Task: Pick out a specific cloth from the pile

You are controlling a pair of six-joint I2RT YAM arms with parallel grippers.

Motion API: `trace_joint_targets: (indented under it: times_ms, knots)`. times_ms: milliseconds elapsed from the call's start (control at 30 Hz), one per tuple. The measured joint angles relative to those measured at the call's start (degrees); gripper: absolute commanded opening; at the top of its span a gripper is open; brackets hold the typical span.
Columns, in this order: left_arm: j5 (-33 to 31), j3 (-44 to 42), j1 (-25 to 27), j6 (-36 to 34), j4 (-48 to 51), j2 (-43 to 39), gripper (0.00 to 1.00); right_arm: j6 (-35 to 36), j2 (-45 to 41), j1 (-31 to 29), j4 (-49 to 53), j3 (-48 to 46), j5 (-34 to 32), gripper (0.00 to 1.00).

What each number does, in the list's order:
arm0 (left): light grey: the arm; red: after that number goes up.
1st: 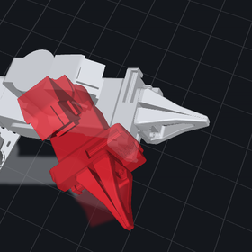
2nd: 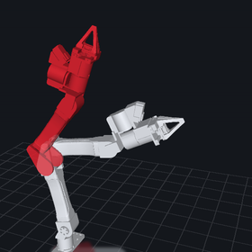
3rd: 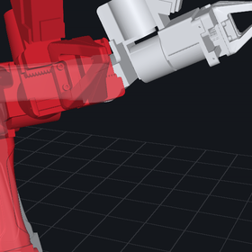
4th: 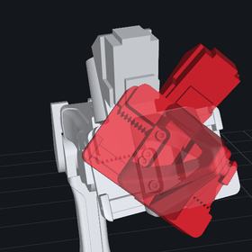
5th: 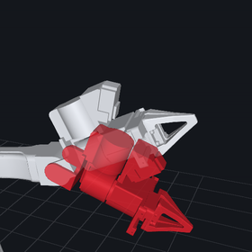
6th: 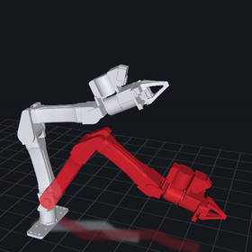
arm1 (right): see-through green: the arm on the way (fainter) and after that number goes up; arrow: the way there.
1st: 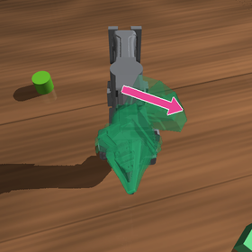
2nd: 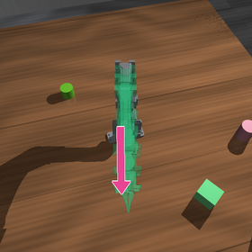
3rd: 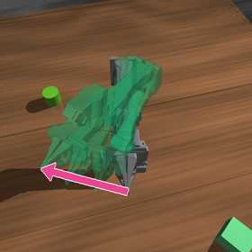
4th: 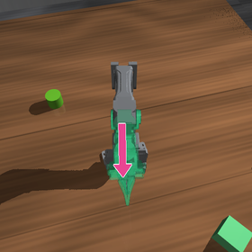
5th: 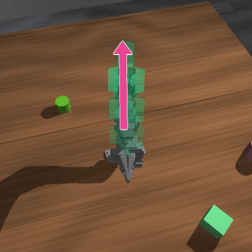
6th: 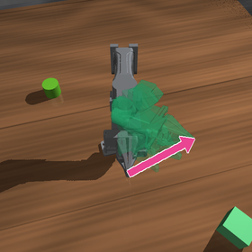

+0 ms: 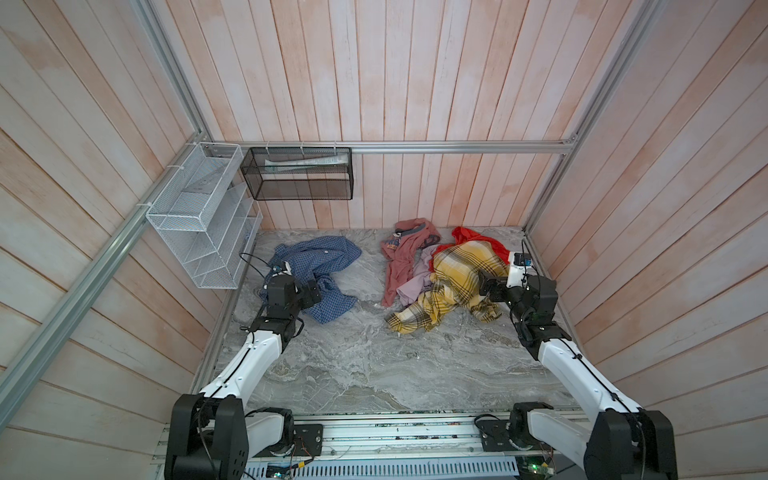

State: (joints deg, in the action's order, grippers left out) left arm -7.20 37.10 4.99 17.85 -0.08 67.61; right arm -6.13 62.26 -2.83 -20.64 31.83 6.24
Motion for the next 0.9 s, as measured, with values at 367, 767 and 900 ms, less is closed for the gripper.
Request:
trace_joint_targets:
  times_ms: [367, 767, 900]
  knots:
    - [-6.88, 3.41, 11.02, -8.28, -6.08, 8.76, 1.00, -1.77, 0.00, 1.16, -7.78, -5.57, -4.90, 0.98]
    - [-12.66, -10.69, 15.26, -15.39, -24.09, 3.17, 1.00, 0.66, 3.04, 4.17, -23.98, -19.39, -7.87, 0.98]
    - [-13.25, -15.37, 13.94, -18.12, -31.10, 0.55, 1.00, 1.38, 7.74, 4.20, -33.92, -23.89, -7.93, 0.98]
